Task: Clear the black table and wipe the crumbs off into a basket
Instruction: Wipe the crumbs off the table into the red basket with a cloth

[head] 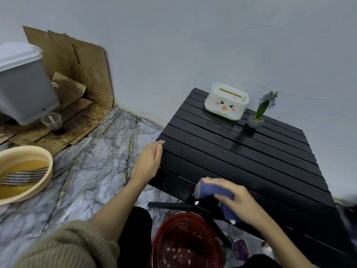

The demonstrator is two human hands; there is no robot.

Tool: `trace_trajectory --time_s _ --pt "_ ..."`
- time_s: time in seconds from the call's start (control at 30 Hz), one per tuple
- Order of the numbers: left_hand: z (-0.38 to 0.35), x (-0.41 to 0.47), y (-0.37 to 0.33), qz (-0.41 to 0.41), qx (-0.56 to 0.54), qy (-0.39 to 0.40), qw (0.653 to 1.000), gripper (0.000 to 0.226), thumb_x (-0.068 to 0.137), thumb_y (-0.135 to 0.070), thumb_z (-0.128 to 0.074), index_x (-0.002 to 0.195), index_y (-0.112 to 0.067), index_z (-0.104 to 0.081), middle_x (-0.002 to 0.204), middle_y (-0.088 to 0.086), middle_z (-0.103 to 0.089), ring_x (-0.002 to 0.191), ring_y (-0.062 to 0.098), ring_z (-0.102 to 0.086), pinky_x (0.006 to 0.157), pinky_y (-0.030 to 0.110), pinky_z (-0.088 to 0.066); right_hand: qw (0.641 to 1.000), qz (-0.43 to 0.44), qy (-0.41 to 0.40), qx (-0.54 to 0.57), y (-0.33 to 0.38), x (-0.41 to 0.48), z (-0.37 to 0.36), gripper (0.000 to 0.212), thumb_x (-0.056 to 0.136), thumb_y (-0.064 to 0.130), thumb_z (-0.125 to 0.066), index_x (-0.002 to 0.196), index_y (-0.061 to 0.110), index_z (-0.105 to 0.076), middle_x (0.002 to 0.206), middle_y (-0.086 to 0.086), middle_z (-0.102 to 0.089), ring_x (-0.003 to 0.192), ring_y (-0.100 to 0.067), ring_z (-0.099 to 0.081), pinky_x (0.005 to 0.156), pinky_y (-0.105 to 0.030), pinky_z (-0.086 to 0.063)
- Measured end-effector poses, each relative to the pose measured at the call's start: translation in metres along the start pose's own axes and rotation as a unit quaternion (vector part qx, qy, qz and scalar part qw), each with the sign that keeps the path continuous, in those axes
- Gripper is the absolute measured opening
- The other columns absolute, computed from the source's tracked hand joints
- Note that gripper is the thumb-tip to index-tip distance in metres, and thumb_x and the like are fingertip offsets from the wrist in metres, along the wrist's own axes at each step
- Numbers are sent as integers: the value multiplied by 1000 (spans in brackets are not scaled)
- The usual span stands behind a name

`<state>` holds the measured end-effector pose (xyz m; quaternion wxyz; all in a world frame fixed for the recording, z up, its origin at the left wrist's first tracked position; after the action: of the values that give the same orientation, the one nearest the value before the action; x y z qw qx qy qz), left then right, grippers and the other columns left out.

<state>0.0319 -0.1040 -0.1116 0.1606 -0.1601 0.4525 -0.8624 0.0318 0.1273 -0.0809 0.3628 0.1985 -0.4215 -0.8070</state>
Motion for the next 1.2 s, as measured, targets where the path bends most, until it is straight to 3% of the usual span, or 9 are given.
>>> trace_trajectory --time_s 0.1,0.27,0.53,0.7,0.8,0.9,0.97,1.1,1.2 --pt "0 0 0 -1 -1 2 1000 41 97 -25 -27 125 -11 -52 132 7 -56 125 19 -47 108 35 -35 992 -38 -108 -42 -27 5 43 37 88 6 -57 112 34 -57 116 31 -60 114 0 -53 92 -4 -37" --pt "0 1 1 6 -1 0 1000 40 97 -24 -27 124 -10 -53 131 7 -57 124 19 -47 103 27 -32 975 -89 -167 -120 -61 6 45 40 88 3 -55 125 19 -53 129 10 -47 127 -12 -43 98 1 -25" --pt "-1 1 0 3 4 6 1000 44 96 -29 -25 123 -9 -54 130 9 -58 123 22 -49 105 36 -37 991 -12 -37 -126 -21 -26 -20 51 88 9 -51 128 39 -40 136 28 -32 132 13 -24 110 -9 -21" --pt "0 1 -2 6 10 8 1000 42 97 -24 -26 121 -7 -55 129 11 -58 122 23 -50 104 34 -36 997 -4 51 -53 -4 -54 -45 44 88 25 -58 120 52 -48 135 32 -41 130 6 -34 107 -12 -28" --pt "0 -1 -5 5 12 8 1000 40 97 -21 -27 121 -6 -55 129 12 -58 121 23 -50 104 35 -36 998 -49 -36 4 -6 -61 -10 40 78 56 -54 116 42 -57 126 34 -50 121 7 -46 99 -8 -35" --pt "1 -1 -6 5 15 6 1000 40 97 -20 -27 120 -5 -56 128 13 -59 121 24 -50 104 36 -37 982 -92 -163 -1 -20 -65 42 25 79 56 -55 100 47 -61 100 36 -65 100 13 -57 81 -2 -41" --pt "1 0 -6 4 19 6 1000 40 97 -20 -27 119 -5 -56 127 13 -59 120 25 -51 103 37 -38 960 -116 -255 -23 -36 -70 79 33 74 62 -55 98 41 -61 93 26 -67 91 10 -61 70 -2 -42" --pt "-1 1 -6 5 22 9 1000 41 97 -21 -26 118 -5 -57 127 13 -59 120 25 -51 102 37 -38 913 -214 -338 -76 -87 -76 111 31 90 16 -53 121 9 -57 117 -8 -63 112 -26 -57 79 -19 -37" --pt "0 1 -6 1 27 8 1000 41 97 -21 -27 119 -5 -57 127 13 -59 120 25 -51 101 37 -38 893 -240 -371 -82 -98 -65 102 36 92 11 -50 128 5 -49 136 -17 -49 124 -31 -48 99 -34 -38"
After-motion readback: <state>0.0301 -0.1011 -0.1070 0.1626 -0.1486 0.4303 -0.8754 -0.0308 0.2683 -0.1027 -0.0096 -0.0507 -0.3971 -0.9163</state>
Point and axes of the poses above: each hand's wrist, its own x-axis towards the middle knuckle, its own z-axis out of the back of the hand, y = z × x, the point moved 10 cm from there along x, towards the middle knuckle
